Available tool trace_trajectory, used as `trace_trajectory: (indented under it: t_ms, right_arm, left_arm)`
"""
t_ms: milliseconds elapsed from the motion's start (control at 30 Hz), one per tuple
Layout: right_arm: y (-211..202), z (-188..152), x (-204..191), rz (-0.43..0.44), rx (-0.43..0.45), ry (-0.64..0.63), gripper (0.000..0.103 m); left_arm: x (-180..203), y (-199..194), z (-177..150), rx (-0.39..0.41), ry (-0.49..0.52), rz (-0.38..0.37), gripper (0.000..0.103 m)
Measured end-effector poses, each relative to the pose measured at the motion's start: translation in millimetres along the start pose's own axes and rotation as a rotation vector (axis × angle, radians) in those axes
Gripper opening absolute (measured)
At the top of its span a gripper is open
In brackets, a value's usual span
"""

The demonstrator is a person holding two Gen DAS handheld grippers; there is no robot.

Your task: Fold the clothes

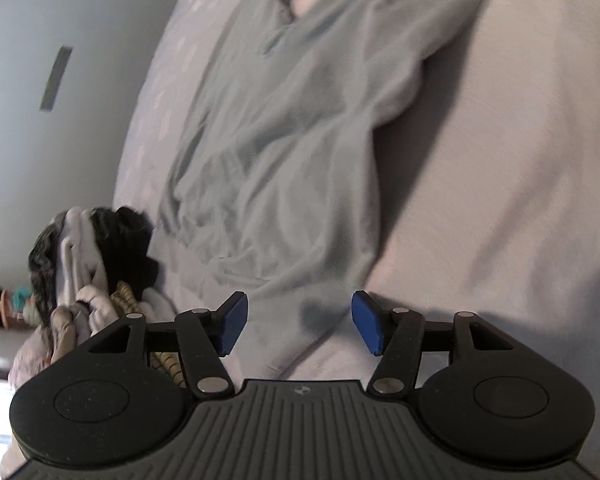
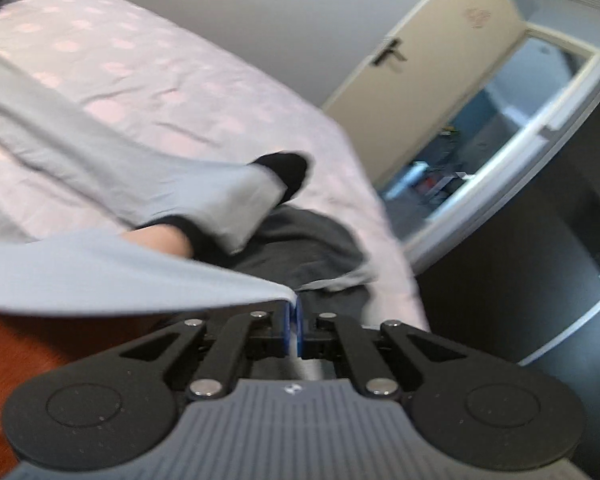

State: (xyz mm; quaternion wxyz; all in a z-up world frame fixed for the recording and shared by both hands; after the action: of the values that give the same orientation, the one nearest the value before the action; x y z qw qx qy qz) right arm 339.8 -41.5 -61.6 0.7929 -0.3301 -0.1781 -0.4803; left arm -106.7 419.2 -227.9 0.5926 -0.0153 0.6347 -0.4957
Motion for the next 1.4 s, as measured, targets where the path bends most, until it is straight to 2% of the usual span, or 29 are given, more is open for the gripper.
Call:
trace_trajectory:
  t_ms: [133, 233, 300, 333, 367, 400, 433, 500, 600, 733, 800, 900, 1100, 1400]
  right_arm:
    - [4, 7, 32, -0.095, -0.040, 0.050, 0.003]
    - [5, 8, 36, -0.099, -0.064, 0.047, 0.003]
    - [7, 10, 32, -0.097, -0.074, 0.026, 0.003]
    - [8, 11, 29, -0.096, -0.077, 0.017, 0.003]
    - [9, 11, 28, -0.096, -0.080, 0.009, 0.003]
    - [10, 11, 26, -0.097, -0.085, 0.002, 0.003]
    - [10, 10, 25, -0.098, -0.092, -0.002, 0.003]
    - [9, 7, 24, -0.101, -0.107, -0.010, 0.003]
    - [7, 6, 23, -0.101, -0.123, -0.030, 0.003]
    - [10, 6, 23, -0.096, -0.142, -0.040, 0.003]
    - [17, 8, 23, -0.095, -0.151, -0.036, 0.003]
    - [33, 13, 19, -0.094, -0.164, -0.029, 0.003]
    - [74, 23, 11, -0.078, -0.196, -0.062, 0.003]
    - [158, 43, -5, -0.048, -0.246, -0.126, 0.003]
  left_arm:
    - [3, 3, -6, 0.024, 0.029, -0.012, 0.071]
    - [-1, 12, -9, 0.019, 0.015, 0.014, 0.073]
    - [-3, 18, -9, 0.013, 0.011, 0.040, 0.070]
    - [-3, 21, -9, 0.010, -0.003, 0.042, 0.050]
    - [-3, 23, -9, 0.008, -0.018, 0.044, 0.035]
    - [-4, 24, -9, -0.001, -0.045, 0.047, 0.012]
    - [-5, 24, -10, -0.009, -0.073, 0.050, 0.007]
    - [-16, 17, -9, 0.016, -0.153, 0.082, 0.003]
    - [-46, -2, -10, 0.045, -0.321, 0.132, 0.002]
    - [-104, -22, -19, 0.049, -0.559, 0.203, 0.002]
    - [-127, -22, -19, 0.038, -0.617, 0.225, 0.002]
    - [-152, -15, -15, 0.015, -0.649, 0.237, 0.002]
    - [-180, 9, 3, -0.028, -0.613, 0.252, 0.002]
    - [-225, 88, 21, -0.111, -0.598, 0.244, 0.002]
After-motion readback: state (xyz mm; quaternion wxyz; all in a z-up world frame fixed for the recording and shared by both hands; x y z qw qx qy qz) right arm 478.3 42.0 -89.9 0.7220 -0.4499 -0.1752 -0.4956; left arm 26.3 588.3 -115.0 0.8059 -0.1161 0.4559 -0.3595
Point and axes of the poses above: each gripper's, at about its wrist camera, not at the fingertips, and y roughly the way its jaws point, x to its right, z to its top, the point moved 9 cm from there along y, roughly the way its jaws point, and after that the axes turned 11 degrees about x, right-handed, at the moved point
